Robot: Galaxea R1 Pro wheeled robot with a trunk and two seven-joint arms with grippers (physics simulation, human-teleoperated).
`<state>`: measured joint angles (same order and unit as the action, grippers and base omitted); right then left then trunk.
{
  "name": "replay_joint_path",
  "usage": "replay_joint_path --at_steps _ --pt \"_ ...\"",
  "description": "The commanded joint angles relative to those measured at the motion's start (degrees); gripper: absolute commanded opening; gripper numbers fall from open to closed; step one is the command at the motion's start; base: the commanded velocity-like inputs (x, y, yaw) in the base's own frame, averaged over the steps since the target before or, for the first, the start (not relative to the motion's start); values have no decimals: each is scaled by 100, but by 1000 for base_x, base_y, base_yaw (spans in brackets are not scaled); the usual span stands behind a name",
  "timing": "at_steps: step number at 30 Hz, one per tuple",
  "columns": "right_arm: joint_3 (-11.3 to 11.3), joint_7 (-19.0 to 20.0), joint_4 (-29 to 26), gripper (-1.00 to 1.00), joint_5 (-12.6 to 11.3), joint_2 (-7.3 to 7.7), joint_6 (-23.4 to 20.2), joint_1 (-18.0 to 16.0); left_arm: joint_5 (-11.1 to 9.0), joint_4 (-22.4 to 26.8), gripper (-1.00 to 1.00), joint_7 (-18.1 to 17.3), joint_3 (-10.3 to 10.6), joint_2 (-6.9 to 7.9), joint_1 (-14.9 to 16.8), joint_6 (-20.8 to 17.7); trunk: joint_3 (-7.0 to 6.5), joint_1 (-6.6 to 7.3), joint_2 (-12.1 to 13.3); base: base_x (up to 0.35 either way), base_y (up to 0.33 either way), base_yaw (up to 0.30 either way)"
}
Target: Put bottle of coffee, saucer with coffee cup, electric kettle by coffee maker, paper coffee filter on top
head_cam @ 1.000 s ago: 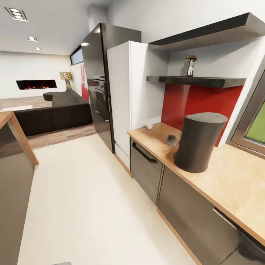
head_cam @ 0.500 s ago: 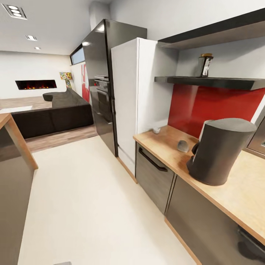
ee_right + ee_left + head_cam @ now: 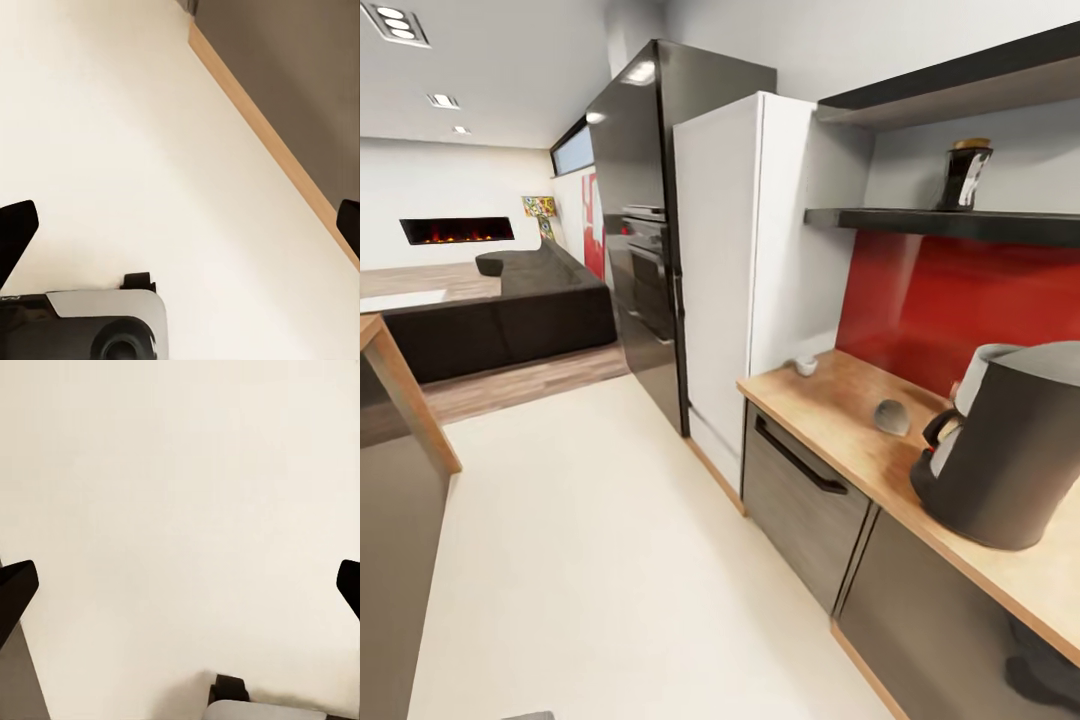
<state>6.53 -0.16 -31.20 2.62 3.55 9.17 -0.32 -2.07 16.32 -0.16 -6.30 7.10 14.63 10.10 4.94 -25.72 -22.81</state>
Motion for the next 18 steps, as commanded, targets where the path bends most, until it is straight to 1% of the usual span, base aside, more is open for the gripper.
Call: replay_joint_path --at_steps 1,12,14,18 --pt "15 -2 3 100 28 -3 15 -3 -22 -6 100 -2 -3 0 5 19 12 -6 -11 305 181 0" --pt "21 -2 2 100 28 -3 15 -3 -22 -6 100 -2 -3 2 5 19 11 -6 -11 305 181 -2" --pt "23 -2 5 100 28 -3 15 -3 -22 -6 100 -2 -3 2 5 19 7 -6 -11 305 181 -110" --pt "23 -2 8 100 28 -3 9 -3 -22 -6 100 -2 -3 2 5 19 -5 -6 -11 304 189 -210"
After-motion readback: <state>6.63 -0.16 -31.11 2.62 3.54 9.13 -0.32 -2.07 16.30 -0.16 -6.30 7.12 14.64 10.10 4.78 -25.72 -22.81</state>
